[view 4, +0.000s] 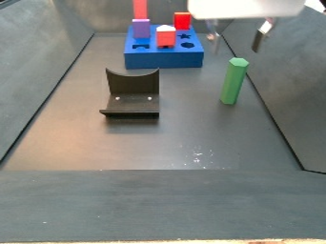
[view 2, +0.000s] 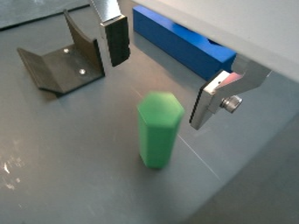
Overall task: Pick up the hexagon object. Move up. Move to above the board. Insert the hexagon object.
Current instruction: Pick up the hexagon object.
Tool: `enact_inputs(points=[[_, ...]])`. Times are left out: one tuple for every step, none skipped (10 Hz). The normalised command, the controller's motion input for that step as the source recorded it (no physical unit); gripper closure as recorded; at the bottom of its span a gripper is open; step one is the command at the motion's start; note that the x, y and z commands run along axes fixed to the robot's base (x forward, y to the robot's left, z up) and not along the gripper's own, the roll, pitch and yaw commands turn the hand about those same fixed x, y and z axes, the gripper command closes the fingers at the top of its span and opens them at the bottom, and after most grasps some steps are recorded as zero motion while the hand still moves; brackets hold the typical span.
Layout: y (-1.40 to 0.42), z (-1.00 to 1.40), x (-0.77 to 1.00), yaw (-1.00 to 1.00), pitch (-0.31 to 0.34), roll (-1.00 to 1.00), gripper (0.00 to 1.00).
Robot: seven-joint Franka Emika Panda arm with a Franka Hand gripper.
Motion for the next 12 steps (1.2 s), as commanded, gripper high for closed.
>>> enact_inputs(points=[[0.00,-0.23,-0.05,0.12,-0.007,0.08,0.00],[0.07,-0.27,0.00,0.14,0.000,0.11,0.00],[0.07,-0.28,0.00,0.13,0.000,0.08,0.00],[0.07,-0.31,0.00,0.11,0.000,0.10,0.00],[0.05,-0.39,0.00,0.10,0.000,0.11,0.00],[0.00,-0.42,-0.08,0.09,-0.017,0.10,0.00],[0.00,-0.44,-0.09,0.09,-0.023,0.10,0.00],[0.00,-0.44,-0.09,0.09,-0.019,0.11,0.00],[0.00,-0.40,-0.07,0.08,-0.004,0.09,0.00],[0.00,-0.13,-0.06,0.00,-0.026,0.00,0.00],[0.03,0.00,0.00,0.00,0.000,-0.07,0.00],[0.00,0.00,0.00,0.00,0.000,0.00,0.00]])
